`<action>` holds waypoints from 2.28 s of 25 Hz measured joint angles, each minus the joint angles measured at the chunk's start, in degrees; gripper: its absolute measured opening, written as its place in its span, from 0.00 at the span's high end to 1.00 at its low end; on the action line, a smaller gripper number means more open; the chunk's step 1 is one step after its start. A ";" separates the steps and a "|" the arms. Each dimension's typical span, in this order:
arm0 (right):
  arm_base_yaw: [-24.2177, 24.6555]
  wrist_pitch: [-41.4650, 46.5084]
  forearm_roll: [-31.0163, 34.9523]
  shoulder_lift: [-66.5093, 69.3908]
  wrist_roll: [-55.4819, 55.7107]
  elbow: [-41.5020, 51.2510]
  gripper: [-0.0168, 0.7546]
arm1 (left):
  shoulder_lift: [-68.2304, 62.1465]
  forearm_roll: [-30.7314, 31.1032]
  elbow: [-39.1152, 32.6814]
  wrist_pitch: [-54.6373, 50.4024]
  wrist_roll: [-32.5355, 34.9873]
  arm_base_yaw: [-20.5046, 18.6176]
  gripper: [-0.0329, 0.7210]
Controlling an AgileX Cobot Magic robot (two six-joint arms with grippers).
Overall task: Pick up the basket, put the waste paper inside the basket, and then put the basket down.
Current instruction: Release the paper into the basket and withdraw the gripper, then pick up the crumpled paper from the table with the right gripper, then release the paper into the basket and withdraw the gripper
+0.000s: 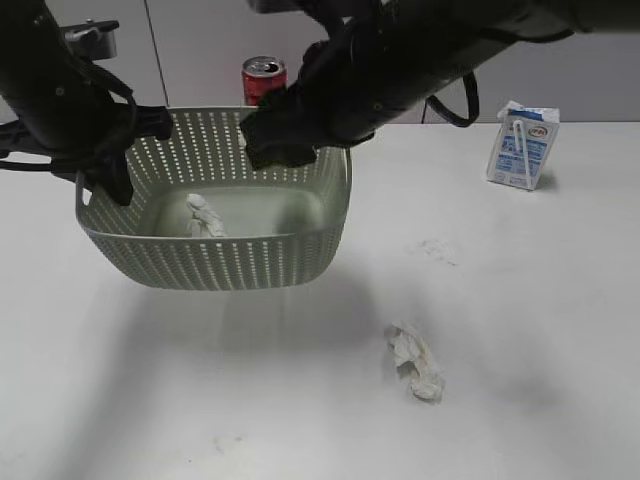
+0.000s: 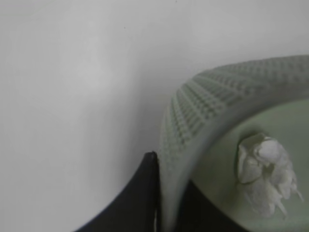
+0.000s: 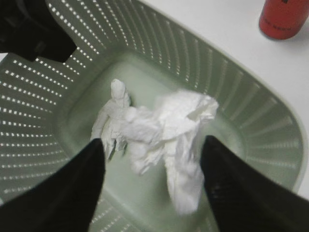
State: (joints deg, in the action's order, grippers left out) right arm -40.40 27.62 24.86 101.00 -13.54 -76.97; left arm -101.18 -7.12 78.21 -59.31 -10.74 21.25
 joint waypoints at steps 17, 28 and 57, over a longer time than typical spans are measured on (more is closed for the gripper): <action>2.55 24.06 -22.40 -10.96 18.21 4.86 0.23 | 0.00 4.35 0.00 -0.06 0.00 -0.67 0.96; 2.37 11.57 -22.75 5.84 19.62 17.07 0.23 | 0.00 4.65 0.00 -0.10 0.00 -1.49 0.96; -1.36 6.93 -10.43 -12.22 13.54 12.09 0.96 | 0.00 4.09 0.00 -0.10 0.00 -1.55 0.96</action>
State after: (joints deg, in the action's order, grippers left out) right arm -41.76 34.54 14.43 88.78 0.00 -64.88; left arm -101.18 -3.03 78.21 -59.41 -10.74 19.70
